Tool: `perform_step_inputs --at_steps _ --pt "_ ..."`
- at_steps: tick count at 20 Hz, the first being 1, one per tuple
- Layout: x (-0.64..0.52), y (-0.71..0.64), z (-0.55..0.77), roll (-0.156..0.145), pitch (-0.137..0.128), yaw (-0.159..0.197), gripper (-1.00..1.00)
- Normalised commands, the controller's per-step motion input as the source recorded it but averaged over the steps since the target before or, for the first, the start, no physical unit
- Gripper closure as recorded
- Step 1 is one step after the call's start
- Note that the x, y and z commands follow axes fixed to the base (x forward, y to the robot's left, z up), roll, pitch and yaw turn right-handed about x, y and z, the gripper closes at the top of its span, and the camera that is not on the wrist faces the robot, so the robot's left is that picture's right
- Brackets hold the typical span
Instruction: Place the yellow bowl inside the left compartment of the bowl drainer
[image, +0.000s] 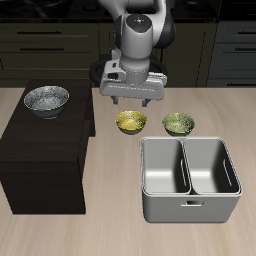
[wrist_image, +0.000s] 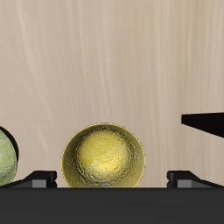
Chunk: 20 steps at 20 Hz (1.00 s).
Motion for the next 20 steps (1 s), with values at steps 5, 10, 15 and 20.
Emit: perform_step_inputs --at_steps 5,10,15,20 --pt "-0.17 0.15 -0.07 0.0 -0.083 0.012 -1.0" --pt "-0.07 0.12 -0.06 -0.028 -0.067 0.007 -1.0" --pt "0.07 0.06 -0.08 -0.027 -0.046 -0.03 -1.0" --pt "0.03 0.02 -0.19 -0.029 -0.01 -0.018 -1.0"
